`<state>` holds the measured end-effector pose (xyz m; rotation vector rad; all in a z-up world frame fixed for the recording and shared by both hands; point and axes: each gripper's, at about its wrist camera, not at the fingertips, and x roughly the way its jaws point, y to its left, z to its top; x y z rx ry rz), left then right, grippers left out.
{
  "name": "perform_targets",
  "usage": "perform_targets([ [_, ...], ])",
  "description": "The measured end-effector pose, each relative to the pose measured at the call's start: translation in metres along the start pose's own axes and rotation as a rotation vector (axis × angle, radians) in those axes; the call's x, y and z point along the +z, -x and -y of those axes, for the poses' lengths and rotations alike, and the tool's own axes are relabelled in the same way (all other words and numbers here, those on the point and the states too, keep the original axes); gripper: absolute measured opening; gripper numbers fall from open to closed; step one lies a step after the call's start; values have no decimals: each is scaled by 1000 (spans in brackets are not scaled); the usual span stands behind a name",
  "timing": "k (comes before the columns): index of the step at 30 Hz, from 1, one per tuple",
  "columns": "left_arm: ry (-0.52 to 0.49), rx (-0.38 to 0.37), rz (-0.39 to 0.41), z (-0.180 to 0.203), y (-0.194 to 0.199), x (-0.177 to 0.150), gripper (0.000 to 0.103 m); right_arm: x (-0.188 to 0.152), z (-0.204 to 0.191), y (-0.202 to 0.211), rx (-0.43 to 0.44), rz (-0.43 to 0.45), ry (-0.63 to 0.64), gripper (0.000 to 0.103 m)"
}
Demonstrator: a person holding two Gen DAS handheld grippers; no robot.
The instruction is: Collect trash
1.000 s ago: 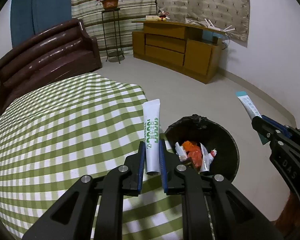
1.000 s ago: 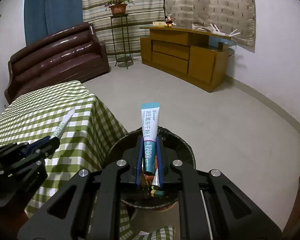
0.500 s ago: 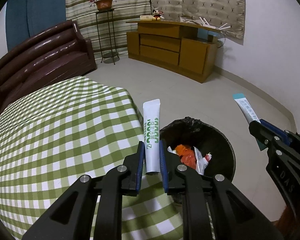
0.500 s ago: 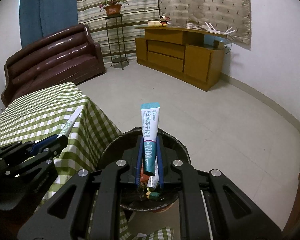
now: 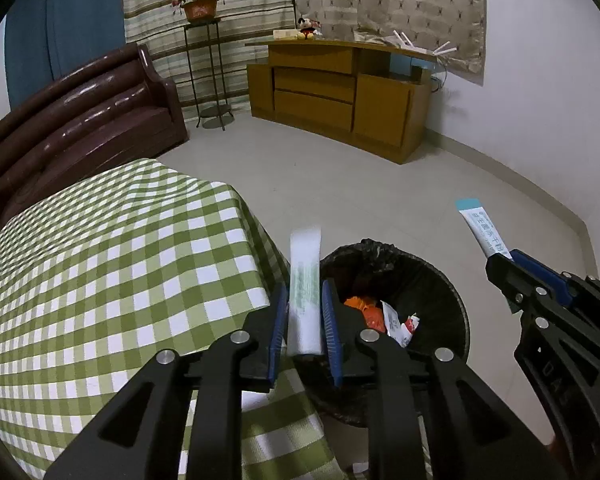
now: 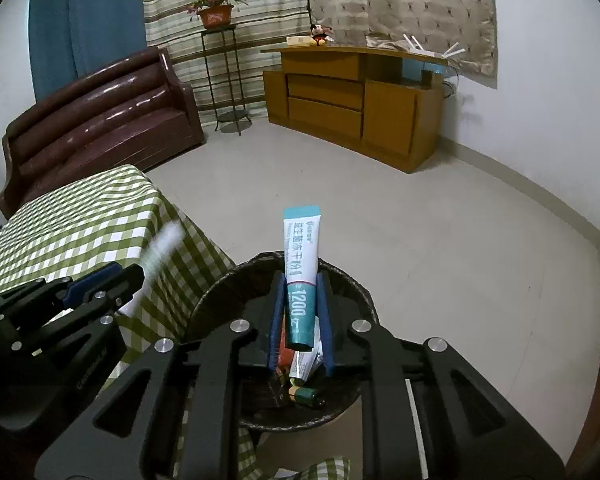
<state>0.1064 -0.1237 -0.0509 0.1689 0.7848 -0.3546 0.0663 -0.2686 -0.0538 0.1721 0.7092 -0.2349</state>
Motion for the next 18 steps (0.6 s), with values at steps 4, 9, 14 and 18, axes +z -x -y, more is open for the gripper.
perform_targets([
  [4, 6, 0, 2, 3, 0, 2, 44, 1, 3, -1, -12, -1, -9, 27],
  [9, 8, 5, 7, 3, 1, 2, 51, 1, 4, 3, -26, 12, -8, 34],
  [14, 5, 13, 19, 2, 4, 1, 57, 2, 1, 10, -43, 33, 0, 41],
  [18, 18, 23, 30, -4, 9, 1, 63, 2, 3, 16, -53, 45, -4, 53],
])
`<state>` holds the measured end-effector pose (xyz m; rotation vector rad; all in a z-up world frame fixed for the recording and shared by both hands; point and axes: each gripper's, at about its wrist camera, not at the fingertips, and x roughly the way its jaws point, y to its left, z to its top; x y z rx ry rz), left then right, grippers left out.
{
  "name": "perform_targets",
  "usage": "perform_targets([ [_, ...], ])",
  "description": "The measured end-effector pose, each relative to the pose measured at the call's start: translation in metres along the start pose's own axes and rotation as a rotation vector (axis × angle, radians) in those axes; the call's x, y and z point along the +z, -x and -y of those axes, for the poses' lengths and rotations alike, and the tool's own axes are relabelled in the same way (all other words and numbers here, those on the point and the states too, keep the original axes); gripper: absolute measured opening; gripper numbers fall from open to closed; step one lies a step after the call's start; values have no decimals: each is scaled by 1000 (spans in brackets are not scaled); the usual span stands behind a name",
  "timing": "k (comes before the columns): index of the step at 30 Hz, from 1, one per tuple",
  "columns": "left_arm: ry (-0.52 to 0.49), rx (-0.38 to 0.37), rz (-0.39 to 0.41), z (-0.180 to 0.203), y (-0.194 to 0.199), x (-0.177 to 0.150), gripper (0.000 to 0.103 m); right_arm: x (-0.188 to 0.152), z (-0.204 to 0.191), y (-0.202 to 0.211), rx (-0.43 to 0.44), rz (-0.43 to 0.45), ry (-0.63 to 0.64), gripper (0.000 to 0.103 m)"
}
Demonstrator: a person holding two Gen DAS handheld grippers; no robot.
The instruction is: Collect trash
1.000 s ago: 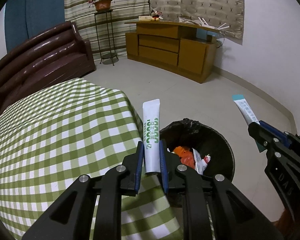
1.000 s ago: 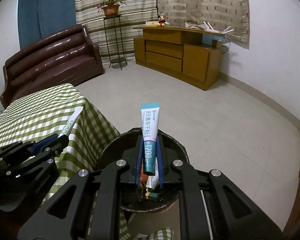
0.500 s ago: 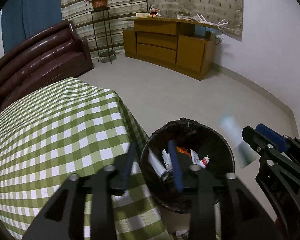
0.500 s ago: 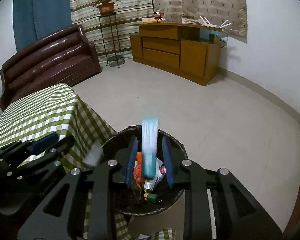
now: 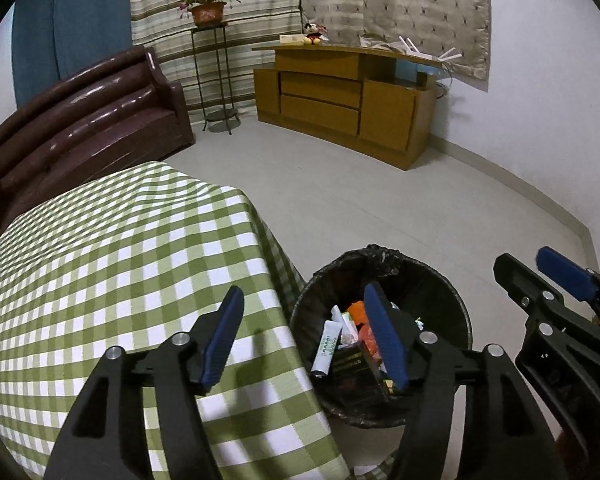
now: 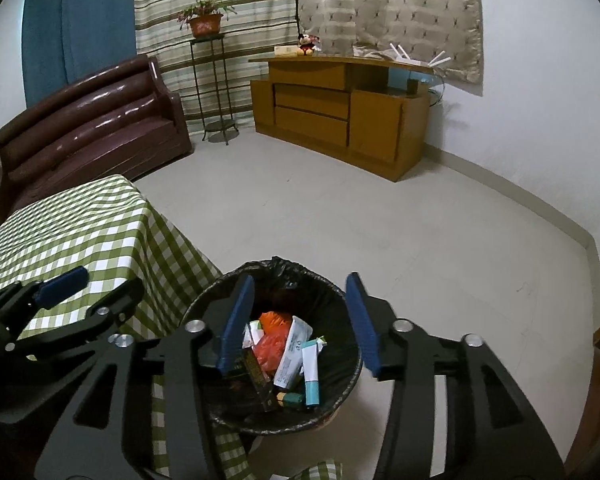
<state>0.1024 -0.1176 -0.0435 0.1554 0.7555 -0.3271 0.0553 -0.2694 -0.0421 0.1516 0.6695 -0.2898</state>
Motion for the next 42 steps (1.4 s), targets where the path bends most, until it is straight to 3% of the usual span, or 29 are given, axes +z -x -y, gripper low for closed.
perform_targets([
  [4, 20, 20, 19, -10, 10, -1, 70, 0, -4, 5, 6, 8, 4, 58],
  [6, 22, 41, 31, -14, 15, -3, 73, 1, -6, 9, 7, 20, 12, 67],
  [15, 30, 95, 60, -25, 36, -11, 80, 3, -10, 30, 4, 57, 15, 79],
  [42, 75, 100, 118, -50, 104, -30, 83, -5, -16, 92, 26, 124, 37, 80],
])
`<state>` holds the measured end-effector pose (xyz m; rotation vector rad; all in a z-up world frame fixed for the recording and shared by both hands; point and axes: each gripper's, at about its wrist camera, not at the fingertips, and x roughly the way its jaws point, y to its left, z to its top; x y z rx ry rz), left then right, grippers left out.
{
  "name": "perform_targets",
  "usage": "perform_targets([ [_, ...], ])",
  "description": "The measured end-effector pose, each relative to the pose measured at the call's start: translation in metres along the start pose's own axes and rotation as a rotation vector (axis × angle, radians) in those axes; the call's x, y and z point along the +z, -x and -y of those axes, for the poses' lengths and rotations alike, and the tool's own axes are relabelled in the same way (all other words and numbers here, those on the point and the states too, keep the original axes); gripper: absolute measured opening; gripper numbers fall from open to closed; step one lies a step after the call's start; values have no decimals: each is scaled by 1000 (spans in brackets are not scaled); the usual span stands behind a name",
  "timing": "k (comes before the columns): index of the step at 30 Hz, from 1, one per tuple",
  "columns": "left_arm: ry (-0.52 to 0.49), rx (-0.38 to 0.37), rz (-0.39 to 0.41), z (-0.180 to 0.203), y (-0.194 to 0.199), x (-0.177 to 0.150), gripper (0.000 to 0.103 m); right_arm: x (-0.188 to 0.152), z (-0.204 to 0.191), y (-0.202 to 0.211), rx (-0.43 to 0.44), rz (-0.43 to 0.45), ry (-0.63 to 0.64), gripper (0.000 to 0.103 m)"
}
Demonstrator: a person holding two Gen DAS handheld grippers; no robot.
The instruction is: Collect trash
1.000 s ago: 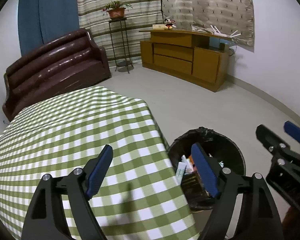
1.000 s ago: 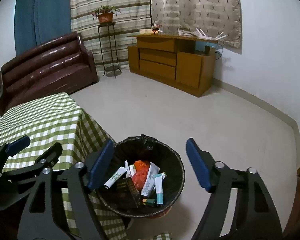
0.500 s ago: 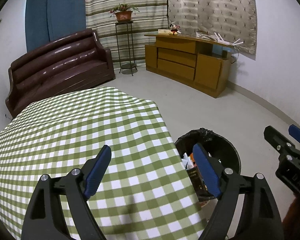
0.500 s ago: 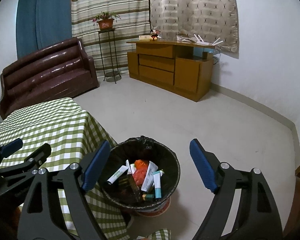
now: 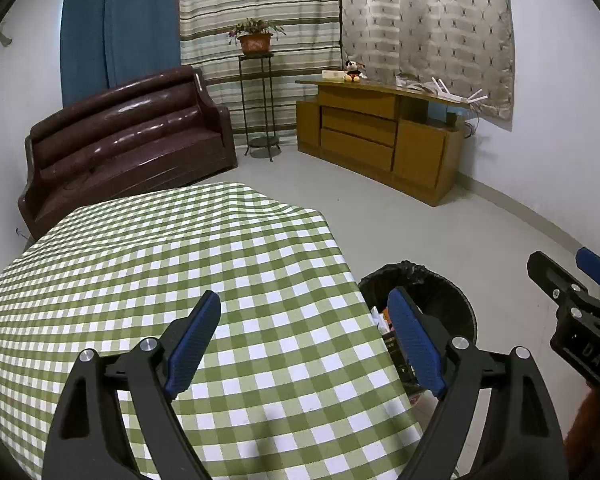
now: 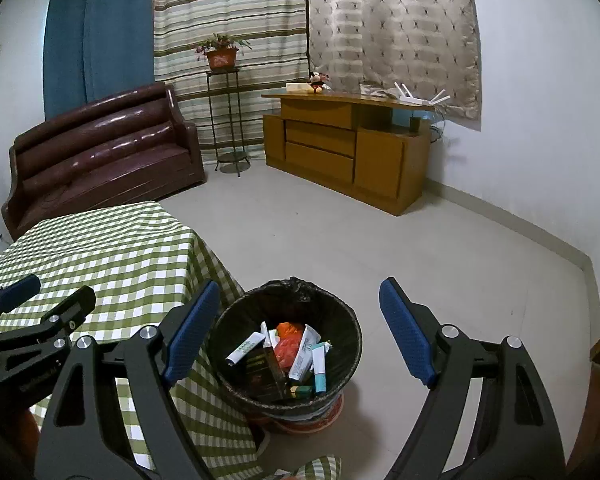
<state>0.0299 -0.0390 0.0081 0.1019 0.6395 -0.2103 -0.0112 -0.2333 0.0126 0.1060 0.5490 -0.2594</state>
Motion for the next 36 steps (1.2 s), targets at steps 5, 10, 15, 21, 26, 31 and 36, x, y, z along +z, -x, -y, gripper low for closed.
perform_targets([
  [5, 3, -1, 7, -1, 2, 0, 83, 1, -1, 3, 0, 8, 6, 80],
  [10, 5, -1, 8, -2, 2, -1, 83, 1, -2, 3, 0, 9, 7, 80],
  [15, 8, -1, 11, -2, 3, 0, 83, 1, -2, 3, 0, 9, 6, 80],
  [21, 9, -4, 8, -3, 4, 0, 83, 0, -2, 3, -1, 8, 7, 80],
  [26, 9, -5, 10, -2, 5, 0, 83, 0, -2, 3, 0, 10, 6, 80],
  [31, 10, -6, 9, -2, 5, 0, 83, 1, -3, 3, -1, 9, 6, 80],
  [36, 9, -5, 10, -2, 5, 0, 83, 0, -3, 4, -2, 10, 7, 80],
])
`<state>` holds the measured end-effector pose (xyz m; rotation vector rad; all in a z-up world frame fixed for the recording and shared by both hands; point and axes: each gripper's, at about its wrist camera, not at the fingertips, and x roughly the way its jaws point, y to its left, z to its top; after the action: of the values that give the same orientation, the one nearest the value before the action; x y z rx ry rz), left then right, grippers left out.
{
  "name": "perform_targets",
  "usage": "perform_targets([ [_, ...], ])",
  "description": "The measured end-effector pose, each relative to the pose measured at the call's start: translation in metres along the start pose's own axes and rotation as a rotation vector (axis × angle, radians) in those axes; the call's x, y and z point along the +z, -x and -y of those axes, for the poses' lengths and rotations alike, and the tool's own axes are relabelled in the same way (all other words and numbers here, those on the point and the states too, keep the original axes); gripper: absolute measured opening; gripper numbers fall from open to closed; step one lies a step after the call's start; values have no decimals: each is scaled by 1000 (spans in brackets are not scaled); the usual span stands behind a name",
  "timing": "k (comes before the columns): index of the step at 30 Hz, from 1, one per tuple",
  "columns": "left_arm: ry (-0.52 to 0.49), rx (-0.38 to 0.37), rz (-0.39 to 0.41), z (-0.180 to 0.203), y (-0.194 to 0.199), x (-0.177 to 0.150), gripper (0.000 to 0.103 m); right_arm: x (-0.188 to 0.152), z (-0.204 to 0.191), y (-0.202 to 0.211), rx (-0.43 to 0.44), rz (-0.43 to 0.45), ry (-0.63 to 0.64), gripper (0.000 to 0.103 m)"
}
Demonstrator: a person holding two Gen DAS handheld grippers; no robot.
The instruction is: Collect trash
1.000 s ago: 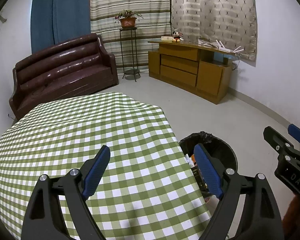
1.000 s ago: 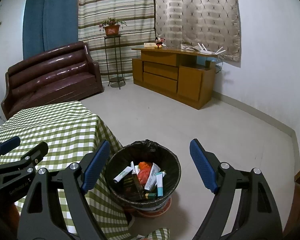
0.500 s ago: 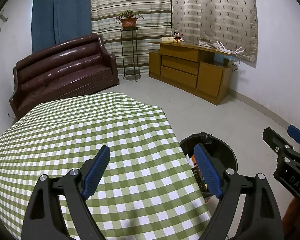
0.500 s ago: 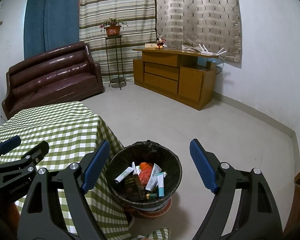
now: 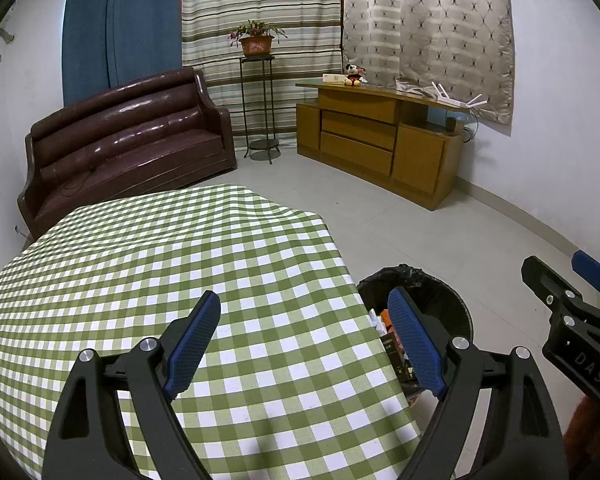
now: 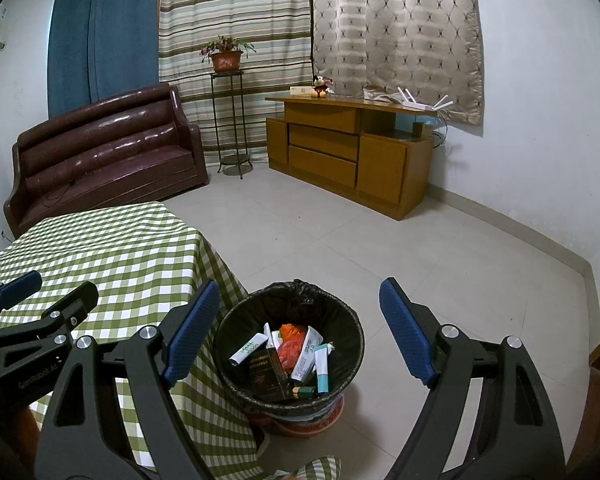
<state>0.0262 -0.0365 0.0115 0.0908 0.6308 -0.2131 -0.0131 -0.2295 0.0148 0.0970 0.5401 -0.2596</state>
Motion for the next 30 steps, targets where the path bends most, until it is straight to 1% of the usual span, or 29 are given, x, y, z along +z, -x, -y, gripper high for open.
perform_targets([
  [24, 2, -5, -2, 2, 1, 0, 83, 0, 0, 0, 1, 0, 0, 80],
  [30, -6, -6, 8, 6, 3, 0, 83, 0, -1, 0, 0, 0, 0, 80],
])
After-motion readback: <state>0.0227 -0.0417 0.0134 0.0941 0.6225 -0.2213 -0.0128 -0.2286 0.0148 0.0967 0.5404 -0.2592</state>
